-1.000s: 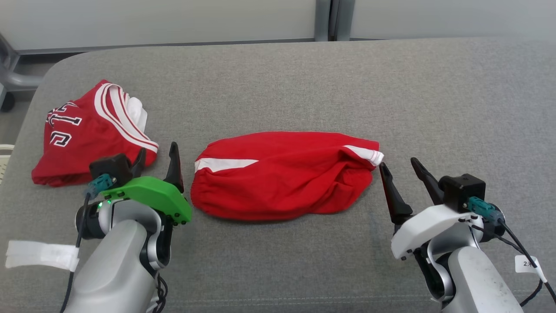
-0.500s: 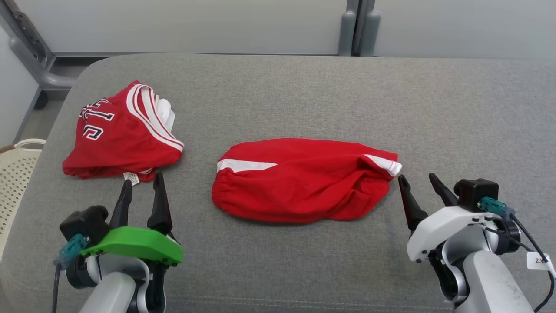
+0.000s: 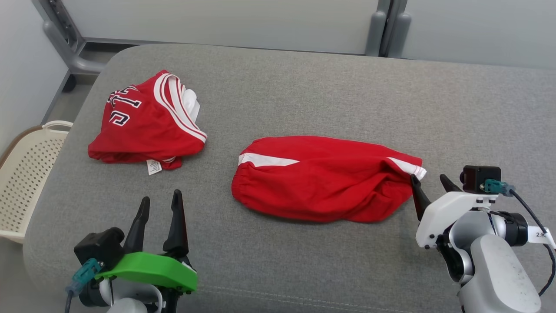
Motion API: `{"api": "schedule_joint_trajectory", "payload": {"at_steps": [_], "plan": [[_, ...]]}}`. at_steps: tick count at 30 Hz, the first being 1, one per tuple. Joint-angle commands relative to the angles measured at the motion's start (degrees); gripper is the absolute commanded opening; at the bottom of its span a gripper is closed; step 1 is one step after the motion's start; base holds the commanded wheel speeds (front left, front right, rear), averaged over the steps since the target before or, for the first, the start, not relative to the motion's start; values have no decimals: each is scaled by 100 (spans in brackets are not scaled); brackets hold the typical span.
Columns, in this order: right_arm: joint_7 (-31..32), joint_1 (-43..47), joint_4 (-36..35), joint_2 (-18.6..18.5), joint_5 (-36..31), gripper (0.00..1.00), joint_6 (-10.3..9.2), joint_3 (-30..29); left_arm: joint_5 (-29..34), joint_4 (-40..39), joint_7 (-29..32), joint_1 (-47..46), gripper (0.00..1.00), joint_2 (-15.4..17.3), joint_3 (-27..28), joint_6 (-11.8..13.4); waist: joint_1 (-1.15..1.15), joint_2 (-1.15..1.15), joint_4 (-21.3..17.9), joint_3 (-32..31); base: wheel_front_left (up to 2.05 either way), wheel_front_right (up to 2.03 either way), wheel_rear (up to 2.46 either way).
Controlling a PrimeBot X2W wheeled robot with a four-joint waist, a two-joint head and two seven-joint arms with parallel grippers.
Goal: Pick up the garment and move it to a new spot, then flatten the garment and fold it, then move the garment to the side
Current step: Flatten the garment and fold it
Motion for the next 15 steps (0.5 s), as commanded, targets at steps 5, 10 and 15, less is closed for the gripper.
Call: {"api": "schedule_joint_trajectory", "payload": {"at_steps": [5, 10, 15], "plan": [[44, -236, 323, -21, -118, 100, 0, -86, 1, -47, 64, 4, 100, -8, -53, 11, 0, 0, 183, 158, 0, 0, 0], [-48, -371, 583, -22, -157, 100, 0, -87, 24, -62, 72, -53, 100, -15, -78, 22, 0, 0, 288, 244, 0, 0, 0], [-153, -466, 768, -22, -177, 70, 0, -49, 25, -58, 59, -51, 100, -22, -100, 9, 0, 0, 352, 298, 0, 0, 0]]}}
